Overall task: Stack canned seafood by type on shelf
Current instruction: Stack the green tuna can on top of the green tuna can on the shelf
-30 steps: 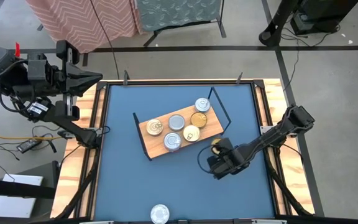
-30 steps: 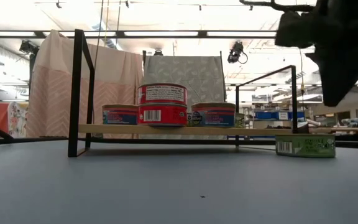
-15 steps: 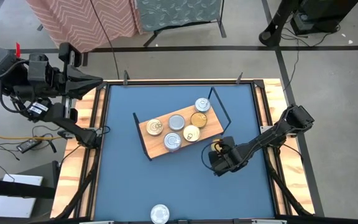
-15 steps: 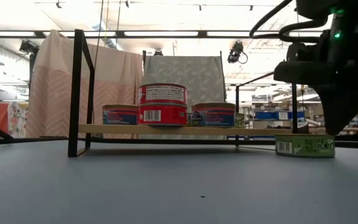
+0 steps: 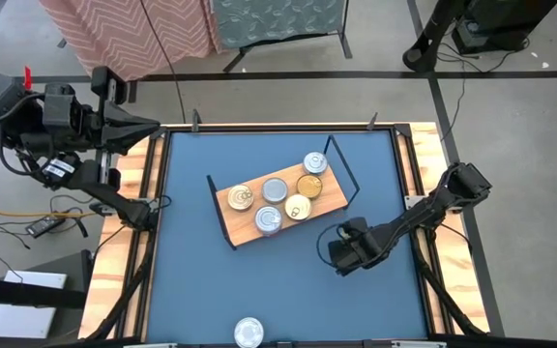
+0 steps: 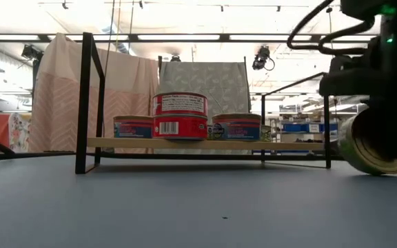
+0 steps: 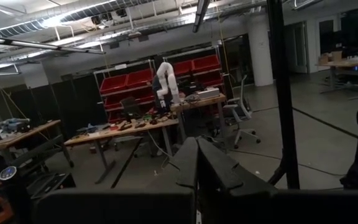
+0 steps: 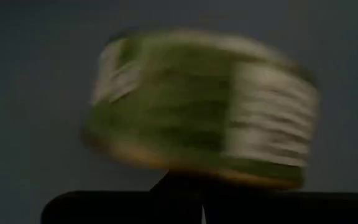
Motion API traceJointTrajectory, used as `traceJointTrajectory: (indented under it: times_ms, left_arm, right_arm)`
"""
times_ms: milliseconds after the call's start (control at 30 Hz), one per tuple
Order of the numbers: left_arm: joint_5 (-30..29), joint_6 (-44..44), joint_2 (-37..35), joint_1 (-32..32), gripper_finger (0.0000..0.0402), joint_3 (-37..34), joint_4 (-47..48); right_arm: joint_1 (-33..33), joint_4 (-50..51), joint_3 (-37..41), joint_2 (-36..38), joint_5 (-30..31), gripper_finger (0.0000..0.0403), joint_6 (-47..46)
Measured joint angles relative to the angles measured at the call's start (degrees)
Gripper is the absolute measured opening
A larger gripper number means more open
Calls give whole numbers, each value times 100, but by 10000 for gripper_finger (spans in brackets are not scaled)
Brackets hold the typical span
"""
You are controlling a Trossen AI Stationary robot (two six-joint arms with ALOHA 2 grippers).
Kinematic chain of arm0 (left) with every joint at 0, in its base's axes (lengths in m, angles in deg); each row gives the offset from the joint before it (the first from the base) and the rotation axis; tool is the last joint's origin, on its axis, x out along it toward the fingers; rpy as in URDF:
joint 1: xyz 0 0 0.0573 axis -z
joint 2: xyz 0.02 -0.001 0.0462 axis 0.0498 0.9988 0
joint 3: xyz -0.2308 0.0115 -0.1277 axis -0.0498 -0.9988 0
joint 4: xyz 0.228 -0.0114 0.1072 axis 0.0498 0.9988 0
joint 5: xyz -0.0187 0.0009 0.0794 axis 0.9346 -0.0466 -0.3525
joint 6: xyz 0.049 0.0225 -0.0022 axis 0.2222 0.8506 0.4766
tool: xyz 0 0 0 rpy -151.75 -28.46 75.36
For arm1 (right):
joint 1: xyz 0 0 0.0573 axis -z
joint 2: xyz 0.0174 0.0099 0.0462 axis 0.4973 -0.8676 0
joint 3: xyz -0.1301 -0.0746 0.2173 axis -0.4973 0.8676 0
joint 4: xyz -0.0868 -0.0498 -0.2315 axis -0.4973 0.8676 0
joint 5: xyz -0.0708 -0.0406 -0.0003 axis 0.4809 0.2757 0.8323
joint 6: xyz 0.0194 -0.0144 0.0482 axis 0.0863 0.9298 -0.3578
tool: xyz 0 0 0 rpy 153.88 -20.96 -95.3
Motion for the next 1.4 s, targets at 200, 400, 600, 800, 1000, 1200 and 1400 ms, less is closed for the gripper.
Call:
traceJointTrajectory:
  times_ms: [200, 400, 600, 800, 1000, 1200, 1400]
  left_arm:
    - [36, 4, -55, 0, 13, 0, 15]
    - [35, 6, -116, 0, 13, 0, 7]
    - [36, 9, -111, 0, 13, 0, 15]
    - [36, 11, -111, 0, 13, 0, 52]
    - [36, 14, -111, 0, 13, 0, 53]
    - [36, 4, -103, 0, 13, 0, 214]
    - [36, -91, -52, 0, 13, 0, 233]
  right_arm:
    - [-204, 20, 2, -13, -98, 0, -274]
    - [-357, -3, 1, -3, -174, 0, -403]
    - [-406, -136, -150, 183, -63, 1, -390]
    - [-406, 614, -1093, 218, 19, 2, 264]
    - [-406, 2125, -2591, 231, 399, 10, 1863]
    - [-222, 2786, -3180, 497, 228, 64, 4001]
    - [135, 2983, -3176, 937, -106, 164, 5387]
